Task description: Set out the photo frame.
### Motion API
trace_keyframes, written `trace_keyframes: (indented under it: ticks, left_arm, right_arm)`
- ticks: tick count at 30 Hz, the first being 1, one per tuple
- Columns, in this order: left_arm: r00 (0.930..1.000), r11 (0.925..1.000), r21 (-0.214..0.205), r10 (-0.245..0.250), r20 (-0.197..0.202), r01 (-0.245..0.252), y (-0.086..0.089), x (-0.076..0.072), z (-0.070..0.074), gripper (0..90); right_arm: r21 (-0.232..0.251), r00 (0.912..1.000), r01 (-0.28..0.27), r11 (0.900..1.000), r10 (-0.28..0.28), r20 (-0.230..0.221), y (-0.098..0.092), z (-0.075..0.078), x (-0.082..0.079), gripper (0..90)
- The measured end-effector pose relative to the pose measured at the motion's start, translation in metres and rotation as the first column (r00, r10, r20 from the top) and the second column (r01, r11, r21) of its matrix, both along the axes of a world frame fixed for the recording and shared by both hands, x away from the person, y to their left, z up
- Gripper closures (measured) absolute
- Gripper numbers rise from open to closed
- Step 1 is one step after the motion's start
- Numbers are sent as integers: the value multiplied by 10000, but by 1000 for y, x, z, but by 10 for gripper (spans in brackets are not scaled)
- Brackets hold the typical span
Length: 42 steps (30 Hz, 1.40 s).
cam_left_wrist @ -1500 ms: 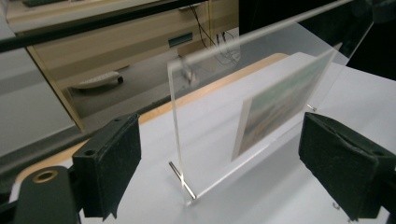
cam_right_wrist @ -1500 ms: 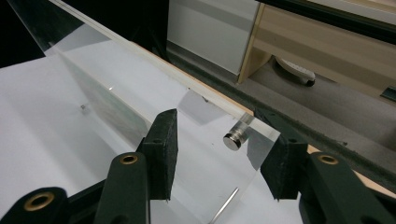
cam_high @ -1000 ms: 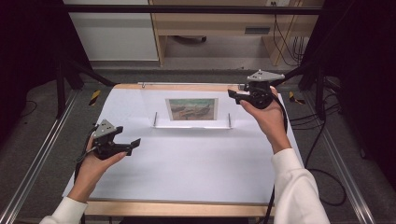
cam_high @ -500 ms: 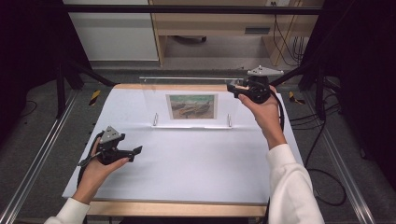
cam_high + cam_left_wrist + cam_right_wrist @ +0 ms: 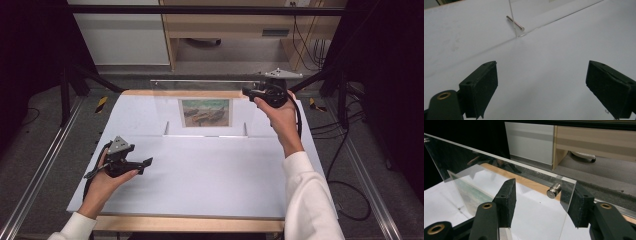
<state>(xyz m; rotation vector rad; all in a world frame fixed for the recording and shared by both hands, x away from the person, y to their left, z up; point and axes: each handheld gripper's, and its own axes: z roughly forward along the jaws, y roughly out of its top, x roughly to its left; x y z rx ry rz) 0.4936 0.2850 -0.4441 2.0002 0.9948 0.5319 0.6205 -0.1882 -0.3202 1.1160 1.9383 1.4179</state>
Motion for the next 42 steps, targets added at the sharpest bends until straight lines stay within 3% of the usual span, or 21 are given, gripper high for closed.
trace_keyframes:
  ticks: [7, 14, 21, 25, 28, 32, 38, 42]
  left_arm:
    - [10000, 10000, -26, 1, -3, -1, 0, 0, 0, 107]
    - [10000, 10000, -52, 19, 3, -19, 1, 0, 0, 107]
    - [10000, 9999, -78, 64, 35, -64, 1, -1, 0, 106]
    - [10000, 9999, 93, 67, 67, -67, 1, -2, 0, 105]
    - [9999, 9997, 213, 101, 97, -103, 0, -3, -1, 102]
    - [9996, 9991, 351, 247, 116, -251, -1, -5, -2, 85]
    - [9989, 9983, 380, 434, 159, -439, 1, -8, -4, 64]
    - [9982, 9974, 401, 587, 119, -591, 0, -10, -7, 60]
  right_arm:
    - [193, 9999, 100, 9998, -99, -50, 1, -1, 3, 439]
    - [74, 9997, 236, 9997, -236, -41, 3, -2, 3, 384]
    - [-381, 9992, 384, 9985, -386, -38, 3, -3, -1, 275]
    - [-778, 9968, 771, 9940, -752, 271, 1, -3, -9, 224]
    - [-1134, 9951, 956, 9889, -920, 365, -2, -8, -20, 190]
    - [-1486, 9937, 1121, 9825, -1116, 119, -5, -21, -39, 150]
    - [-2012, 9916, 1204, 9721, -1274, -222, -5, -63, -88, 130]
    - [-2623, 9912, 1034, 9594, -1215, -534, -6, -96, -119, 117]
